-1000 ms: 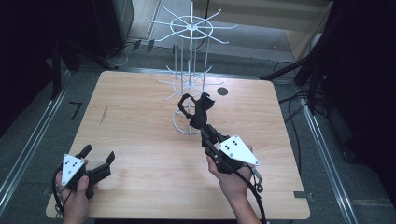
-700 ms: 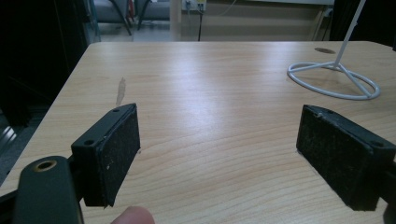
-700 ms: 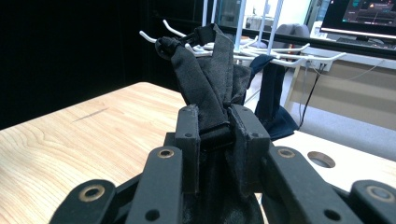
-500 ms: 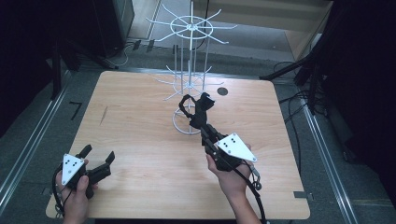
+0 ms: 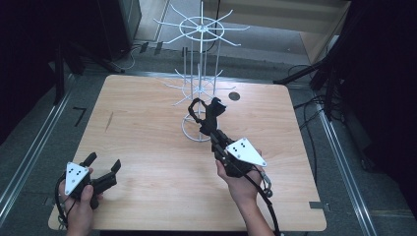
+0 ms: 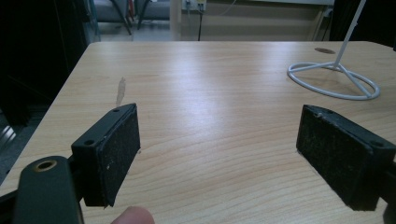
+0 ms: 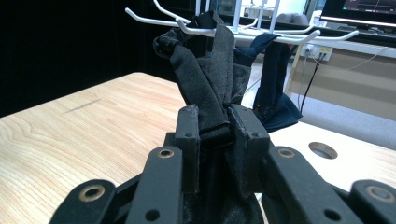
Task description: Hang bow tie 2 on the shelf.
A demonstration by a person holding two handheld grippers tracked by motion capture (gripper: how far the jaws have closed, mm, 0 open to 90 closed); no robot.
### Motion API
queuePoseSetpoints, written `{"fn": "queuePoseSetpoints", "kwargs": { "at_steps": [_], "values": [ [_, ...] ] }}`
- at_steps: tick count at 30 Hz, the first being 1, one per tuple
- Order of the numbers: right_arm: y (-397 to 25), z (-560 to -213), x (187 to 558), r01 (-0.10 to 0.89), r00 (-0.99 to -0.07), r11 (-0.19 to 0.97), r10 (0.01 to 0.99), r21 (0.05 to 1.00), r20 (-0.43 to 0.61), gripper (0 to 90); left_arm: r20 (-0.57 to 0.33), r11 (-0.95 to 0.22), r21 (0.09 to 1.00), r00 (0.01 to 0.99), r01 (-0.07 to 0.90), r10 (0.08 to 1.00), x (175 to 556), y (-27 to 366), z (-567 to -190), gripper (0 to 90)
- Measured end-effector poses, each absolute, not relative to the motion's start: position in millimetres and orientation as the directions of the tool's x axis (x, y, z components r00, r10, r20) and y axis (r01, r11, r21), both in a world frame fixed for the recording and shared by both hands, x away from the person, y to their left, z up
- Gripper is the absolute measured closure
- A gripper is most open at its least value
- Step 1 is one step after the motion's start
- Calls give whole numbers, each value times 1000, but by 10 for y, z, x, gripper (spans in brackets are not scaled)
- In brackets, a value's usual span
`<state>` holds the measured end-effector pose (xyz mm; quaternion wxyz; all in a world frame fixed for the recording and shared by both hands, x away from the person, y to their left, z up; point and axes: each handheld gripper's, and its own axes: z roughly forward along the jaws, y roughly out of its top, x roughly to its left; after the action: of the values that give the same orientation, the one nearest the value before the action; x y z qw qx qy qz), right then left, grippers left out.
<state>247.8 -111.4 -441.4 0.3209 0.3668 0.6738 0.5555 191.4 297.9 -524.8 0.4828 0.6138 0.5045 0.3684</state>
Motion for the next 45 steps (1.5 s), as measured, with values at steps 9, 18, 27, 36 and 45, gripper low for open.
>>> {"fn": "queuePoseSetpoints", "kwargs": {
  "at_steps": [9, 18, 27, 36, 45],
  "values": [
    [-1073, -4489, 2555, 158, -517, 124, 855, 980, -25, 756, -34, -25, 965, 220, 263, 975, 1915, 2978, -5249, 145],
    [-1011, -4606, 2603, 203, -520, 140, 854, 969, -15, 753, -41, -19, 964, 219, 265, 975, 1914, 2981, -5248, 145],
    [-1019, -4658, 2646, 229, -524, 145, 852, 963, -4, 701, -42, -17, 964, 218, 264, 975, 1913, 2982, -5248, 145],
    [-1125, -4699, 2679, 247, -565, 119, 824, 962, 43, 467, -43, -17, 965, 221, 262, 974, 1914, 2982, -5249, 145],
    [-1269, -4702, 2635, 227, -562, 128, 827, 965, 22, 367, -44, -17, 965, 222, 263, 974, 1914, 2983, -5249, 145]
  ]
}}
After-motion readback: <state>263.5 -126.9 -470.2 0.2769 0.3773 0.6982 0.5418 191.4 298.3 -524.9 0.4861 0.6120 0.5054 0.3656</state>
